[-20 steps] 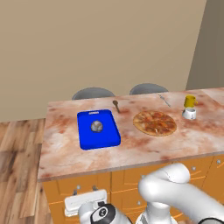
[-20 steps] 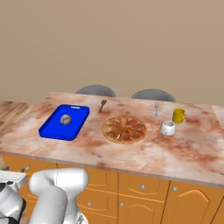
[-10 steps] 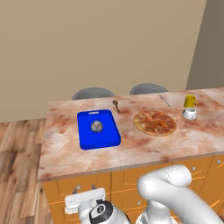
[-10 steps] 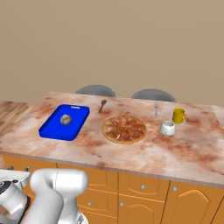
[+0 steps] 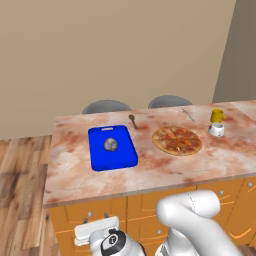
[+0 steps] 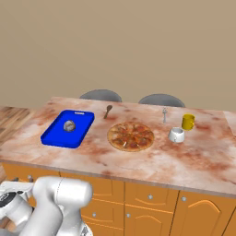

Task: Take the pizza cutter from the drawer on the left and place it on the dining counter for cutting.

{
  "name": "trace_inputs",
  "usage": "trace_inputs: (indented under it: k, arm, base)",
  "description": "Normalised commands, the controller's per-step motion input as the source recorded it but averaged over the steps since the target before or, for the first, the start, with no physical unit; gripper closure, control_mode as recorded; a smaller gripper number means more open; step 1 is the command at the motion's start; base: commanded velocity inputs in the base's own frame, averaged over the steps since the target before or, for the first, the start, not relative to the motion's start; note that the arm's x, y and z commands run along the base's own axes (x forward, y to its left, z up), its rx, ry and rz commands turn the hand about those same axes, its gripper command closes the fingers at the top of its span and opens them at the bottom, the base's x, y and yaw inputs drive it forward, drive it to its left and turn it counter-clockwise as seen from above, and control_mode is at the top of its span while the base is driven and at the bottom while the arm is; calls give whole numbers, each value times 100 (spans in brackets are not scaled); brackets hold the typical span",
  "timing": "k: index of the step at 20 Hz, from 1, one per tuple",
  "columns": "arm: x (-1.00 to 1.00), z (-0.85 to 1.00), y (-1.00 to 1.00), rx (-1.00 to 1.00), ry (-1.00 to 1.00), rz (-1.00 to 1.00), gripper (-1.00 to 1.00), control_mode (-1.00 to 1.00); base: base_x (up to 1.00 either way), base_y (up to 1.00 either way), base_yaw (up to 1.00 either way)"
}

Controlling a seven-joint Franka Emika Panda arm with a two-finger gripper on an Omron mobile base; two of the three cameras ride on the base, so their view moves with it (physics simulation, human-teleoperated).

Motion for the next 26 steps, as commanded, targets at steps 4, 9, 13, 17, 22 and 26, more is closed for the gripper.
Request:
trace_inputs:
  k: [4, 9, 13, 17, 22, 26]
  arm:
    - [16, -28, 0, 3, 0, 0, -100, -100]
    - [10, -24, 0, 0, 0, 0, -100, -100]
    - [10, -23, 2, 0, 0, 0, -100, -100]
    - [11, -25, 5, 0, 0, 0, -100, -100]
    - [12, -23, 13, 0, 0, 0, -100, -100]
    - [15, -18, 21, 0, 0, 0, -100, -100]
  base:
    - [0, 0, 0]
    - [0, 0, 0]
    - [0, 0, 0]
    - [0, 0, 0]
    - [0, 0, 0]
    - [0, 0, 0]
